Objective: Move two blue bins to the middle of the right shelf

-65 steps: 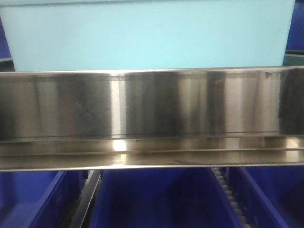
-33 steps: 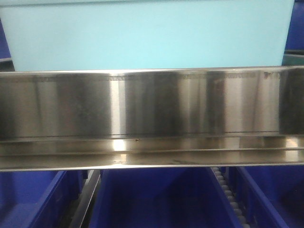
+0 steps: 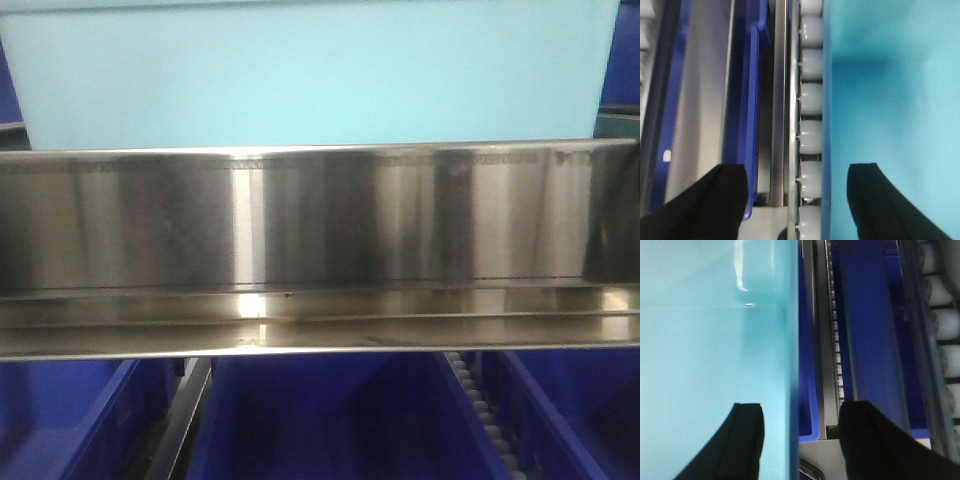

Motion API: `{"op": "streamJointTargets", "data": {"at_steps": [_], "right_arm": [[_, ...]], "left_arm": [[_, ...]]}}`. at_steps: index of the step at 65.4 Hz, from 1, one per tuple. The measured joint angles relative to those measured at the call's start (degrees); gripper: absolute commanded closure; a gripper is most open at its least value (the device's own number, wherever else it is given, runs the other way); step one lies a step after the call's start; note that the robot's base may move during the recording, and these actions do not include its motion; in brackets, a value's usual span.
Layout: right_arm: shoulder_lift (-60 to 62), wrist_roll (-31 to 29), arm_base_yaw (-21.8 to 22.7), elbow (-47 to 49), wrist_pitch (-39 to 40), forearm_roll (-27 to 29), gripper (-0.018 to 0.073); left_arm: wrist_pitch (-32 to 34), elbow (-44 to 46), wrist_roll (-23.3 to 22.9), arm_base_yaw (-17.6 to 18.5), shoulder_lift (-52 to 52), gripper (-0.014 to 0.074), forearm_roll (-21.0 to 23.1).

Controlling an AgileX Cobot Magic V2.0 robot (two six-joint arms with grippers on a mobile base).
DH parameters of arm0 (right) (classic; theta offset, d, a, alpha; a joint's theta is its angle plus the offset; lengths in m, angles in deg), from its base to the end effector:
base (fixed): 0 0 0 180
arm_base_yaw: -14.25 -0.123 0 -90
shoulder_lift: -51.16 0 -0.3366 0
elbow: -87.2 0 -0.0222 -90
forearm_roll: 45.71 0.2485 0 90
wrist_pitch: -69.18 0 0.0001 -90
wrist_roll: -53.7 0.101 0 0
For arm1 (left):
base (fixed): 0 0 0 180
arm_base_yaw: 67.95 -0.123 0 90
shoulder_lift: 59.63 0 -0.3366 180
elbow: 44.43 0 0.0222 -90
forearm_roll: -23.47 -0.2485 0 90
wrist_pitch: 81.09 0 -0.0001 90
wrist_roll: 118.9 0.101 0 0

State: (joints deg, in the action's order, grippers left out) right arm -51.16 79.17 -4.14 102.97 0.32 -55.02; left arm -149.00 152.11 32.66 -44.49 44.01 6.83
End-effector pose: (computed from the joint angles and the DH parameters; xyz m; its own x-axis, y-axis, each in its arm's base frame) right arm 0.3468 0.0992 0.3983 -0.8925 0.0950 -0.4408 0.0905 0.9954 0.0311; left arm 0.3490 -0.1222 0.3972 -0.8694 -0.0169 -0.4938 -0.0522 0.9970 0.0578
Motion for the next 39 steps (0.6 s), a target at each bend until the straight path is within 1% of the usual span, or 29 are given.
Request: {"op": "streamJointTargets", "data": {"at_steps": [39], "right_arm": [[-2.20, 0.00, 0.00, 0.00, 0.64, 0.38, 0.0317]], "left_arm": [[-0.04, -0.21, 0.00, 0.00, 1.19, 0.0247, 0.49]]}}
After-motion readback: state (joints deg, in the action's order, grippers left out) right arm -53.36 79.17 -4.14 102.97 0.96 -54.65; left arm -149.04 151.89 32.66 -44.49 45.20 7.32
